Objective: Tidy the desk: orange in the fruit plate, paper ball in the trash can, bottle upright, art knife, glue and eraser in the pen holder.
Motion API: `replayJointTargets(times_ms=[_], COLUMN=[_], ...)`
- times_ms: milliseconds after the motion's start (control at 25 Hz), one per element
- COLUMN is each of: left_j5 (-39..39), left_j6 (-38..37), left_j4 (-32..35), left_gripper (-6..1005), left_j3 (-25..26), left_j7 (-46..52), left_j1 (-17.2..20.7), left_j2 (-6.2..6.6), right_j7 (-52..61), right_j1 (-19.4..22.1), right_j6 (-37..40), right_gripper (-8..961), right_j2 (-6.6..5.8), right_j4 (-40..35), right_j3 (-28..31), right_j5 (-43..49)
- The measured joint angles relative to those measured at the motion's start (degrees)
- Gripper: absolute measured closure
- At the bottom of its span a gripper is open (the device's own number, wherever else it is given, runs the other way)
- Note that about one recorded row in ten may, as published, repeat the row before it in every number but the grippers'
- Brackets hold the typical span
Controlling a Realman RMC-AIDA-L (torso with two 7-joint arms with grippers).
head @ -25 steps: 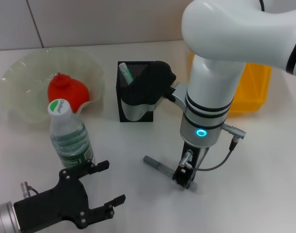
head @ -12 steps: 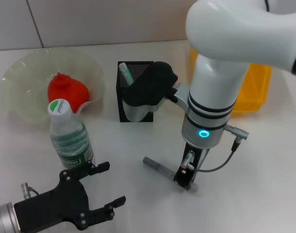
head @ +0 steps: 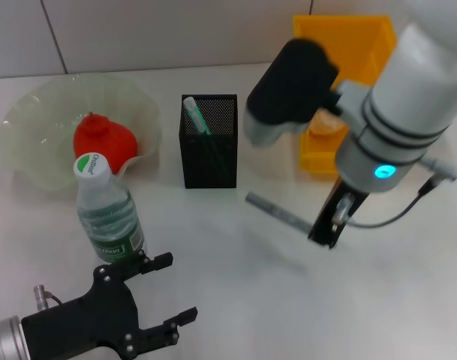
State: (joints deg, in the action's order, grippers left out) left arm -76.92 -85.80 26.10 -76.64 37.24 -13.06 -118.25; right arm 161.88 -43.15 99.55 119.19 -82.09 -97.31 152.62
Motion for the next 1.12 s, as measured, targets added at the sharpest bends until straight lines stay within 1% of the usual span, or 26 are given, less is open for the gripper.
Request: replayJointTargets(times_ms=[40,80,160,200,240,280,400,480,560,600,640,720,800,840,920,1040,1080,1120], left_j5=[-0.1,-0.3,-0.7,-0.8,-0.8,-0.8,-0.5,-0.3,-0.2,-0.2,-0.2,0.5,1.0,1.0,1.4,1.7,1.7,1.7], left_j6=[-0.1,-0.2,-0.2,-0.3,-0.4,-0.4,-1.0,-0.8,-0.8,-0.8,-0.8,-0.8,-0.7,-0.7,-0.7,-0.7,-0.7,-0.9], left_j4=[0.0,0.0,0.0,0.0,0.0,0.0,0.0,-0.1,-0.1,-0.1,-0.1,-0.1,-0.1,-0.1,-0.3,-0.8,-0.9,-0.9], left_gripper=[215,215,214,214,214,214,214,214,214,214,214,214,214,214,214,215,215,215], left_j3=[0.0,0.0,0.1,0.1,0.2,0.2,0.5,0.7,0.7,0.7,0.7,0.7,0.7,0.7,0.7,0.7,0.7,0.7], left_j7=[0.1,0.2,0.2,0.3,0.3,0.3,0.4,1.2,1.7,1.7,1.7,1.9,2.3,2.3,2.6,2.7,2.7,2.9], left_j1=[-0.1,-0.1,-0.2,-0.2,-0.2,-0.2,-0.2,-0.5,-0.8,-0.8,-0.8,-1.0,-1.3,-1.3,-1.4,-1.5,-1.6,-1.6], left_j2=[0.01,0.02,0.01,0.00,-0.04,-0.04,-0.13,-0.20,-0.25,-0.25,-0.25,-0.30,-0.31,-0.31,-0.32,-0.32,-0.32,-0.32], right_j7=[-2.5,-2.5,-4.9,-6.1,-9.0,-9.0,-14.0,-19.8,-23.5,-23.5,-27.8,-29.4,-34.7,-39.3,-41.4,-51.1,-51.1,-53.8], right_j1=[1.4,1.4,2.3,2.8,3.4,3.4,3.5,3.4,3.6,3.6,3.7,3.9,4.6,5.6,6.2,9.0,9.0,9.7], right_j6=[1.7,1.7,2.9,3.1,3.2,3.2,2.7,1.2,0.2,0.2,-0.9,-1.5,-3.8,-6.6,-8.0,-15.6,-15.6,-17.4], right_gripper=[816,817,819,819,819,819,819,819,819,819,818,818,818,818,818,818,818,819], right_j2=[-0.01,-0.01,-0.01,0.01,0.10,0.10,0.05,-0.07,-0.13,-0.13,-0.21,-0.22,-0.26,-0.26,-0.26,-0.17,-0.17,-0.13], right_j4=[-4.6,-4.6,-8.6,-10.4,-13.0,-13.0,-14.9,-17.0,-18.5,-18.5,-20.1,-20.4,-20.8,-20.7,-20.6,-20.6,-20.6,-20.7], right_j3=[1.6,1.6,2.2,2.2,2.2,2.2,2.4,4.3,5.9,5.9,7.3,7.5,7.9,8.0,8.0,8.1,8.1,8.1], right_j5=[2.2,2.2,6.0,8.3,12.7,12.7,14.6,14.7,14.8,14.8,14.8,14.8,14.8,14.8,14.8,14.9,14.9,14.9])
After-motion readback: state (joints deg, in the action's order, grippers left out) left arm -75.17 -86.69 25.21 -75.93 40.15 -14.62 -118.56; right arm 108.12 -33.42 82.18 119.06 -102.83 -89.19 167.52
